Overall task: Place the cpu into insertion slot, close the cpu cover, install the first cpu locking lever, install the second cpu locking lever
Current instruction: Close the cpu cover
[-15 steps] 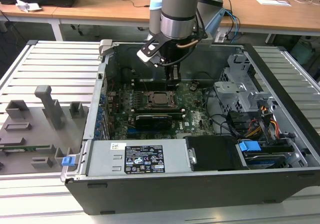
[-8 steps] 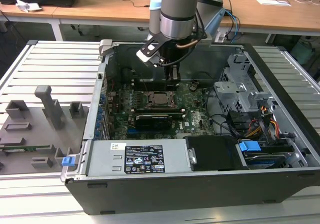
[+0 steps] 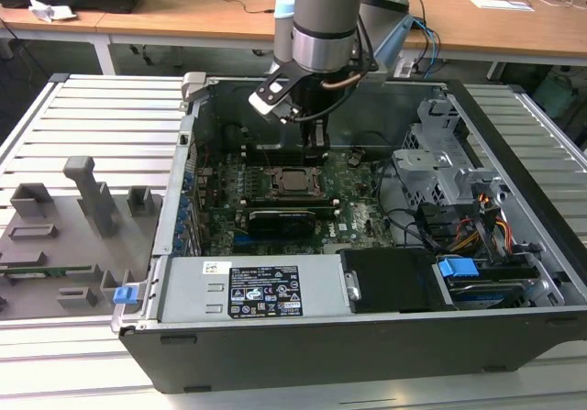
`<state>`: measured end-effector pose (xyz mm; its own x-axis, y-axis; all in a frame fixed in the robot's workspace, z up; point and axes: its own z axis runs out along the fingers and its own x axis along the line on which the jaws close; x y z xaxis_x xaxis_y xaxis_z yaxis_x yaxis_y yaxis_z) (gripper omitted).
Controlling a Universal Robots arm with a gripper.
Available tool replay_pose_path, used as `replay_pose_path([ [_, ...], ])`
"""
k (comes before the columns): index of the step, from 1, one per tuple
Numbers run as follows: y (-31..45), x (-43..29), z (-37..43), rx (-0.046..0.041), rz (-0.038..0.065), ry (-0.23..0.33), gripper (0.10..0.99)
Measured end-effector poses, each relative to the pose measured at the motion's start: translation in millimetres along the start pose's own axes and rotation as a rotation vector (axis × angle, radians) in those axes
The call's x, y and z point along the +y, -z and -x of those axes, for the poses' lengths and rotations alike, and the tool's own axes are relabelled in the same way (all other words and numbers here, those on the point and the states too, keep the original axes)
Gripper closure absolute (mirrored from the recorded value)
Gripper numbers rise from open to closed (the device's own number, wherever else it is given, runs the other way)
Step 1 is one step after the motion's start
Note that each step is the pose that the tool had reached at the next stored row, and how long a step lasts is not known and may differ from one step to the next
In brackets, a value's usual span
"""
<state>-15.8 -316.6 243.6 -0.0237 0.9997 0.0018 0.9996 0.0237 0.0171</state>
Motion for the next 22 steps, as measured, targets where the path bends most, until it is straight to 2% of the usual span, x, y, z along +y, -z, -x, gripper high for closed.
replay_pose_path([
  [5,-4.5,-2.9,0.0,-0.0004,0.007,0.0,0.98],
  [8,-7.1,-8.2,-0.1,-0.0003,0.011,0.0,0.98],
  [11,-8.2,-11.4,-0.1,-0.0003,0.012,0.0,0.98],
  [22,-10.4,-15.4,-0.3,-0.0002,0.012,0.001,0.98],
])
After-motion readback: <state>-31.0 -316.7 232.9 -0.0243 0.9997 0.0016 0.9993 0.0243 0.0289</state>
